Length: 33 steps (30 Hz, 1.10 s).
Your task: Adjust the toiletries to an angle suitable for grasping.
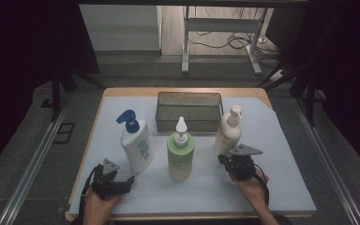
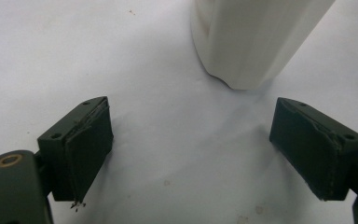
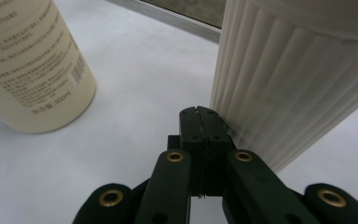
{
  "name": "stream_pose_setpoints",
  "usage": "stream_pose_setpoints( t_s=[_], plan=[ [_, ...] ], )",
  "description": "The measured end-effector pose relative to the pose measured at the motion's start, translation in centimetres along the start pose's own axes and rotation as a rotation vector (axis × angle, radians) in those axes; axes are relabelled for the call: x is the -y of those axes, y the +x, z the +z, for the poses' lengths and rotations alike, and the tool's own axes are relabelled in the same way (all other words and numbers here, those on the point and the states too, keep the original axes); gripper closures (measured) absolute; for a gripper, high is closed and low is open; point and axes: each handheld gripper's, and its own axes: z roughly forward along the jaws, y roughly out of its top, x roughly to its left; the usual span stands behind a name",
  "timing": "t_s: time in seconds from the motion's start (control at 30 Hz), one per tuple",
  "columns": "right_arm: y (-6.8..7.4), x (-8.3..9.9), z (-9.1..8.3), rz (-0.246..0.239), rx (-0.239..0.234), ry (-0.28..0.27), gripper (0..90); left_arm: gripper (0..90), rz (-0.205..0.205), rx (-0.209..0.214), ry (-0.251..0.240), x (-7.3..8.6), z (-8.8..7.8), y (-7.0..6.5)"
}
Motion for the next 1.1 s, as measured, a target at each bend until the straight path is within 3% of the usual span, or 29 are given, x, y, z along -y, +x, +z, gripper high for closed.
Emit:
stream_pose_setpoints(
  t_s=[0.77,0.9,1.1],
  plan=[
    [-3.2,1.1,-1.2,0.050,0.069,0.016,89.4,13.0,0.000,0.000,0.000,0.0,0.0,0.0],
    [-3.1,1.0,-1.3,0.042,0.069,0.015,87.2,13.0,-0.001,0.000,-0.001,0.0,0.0,0.0],
    [-3.2,1.1,-2.1,0.017,0.021,-0.009,78.6,12.9,-0.001,0.000,-0.001,0.0,0.0,0.0]
  ],
)
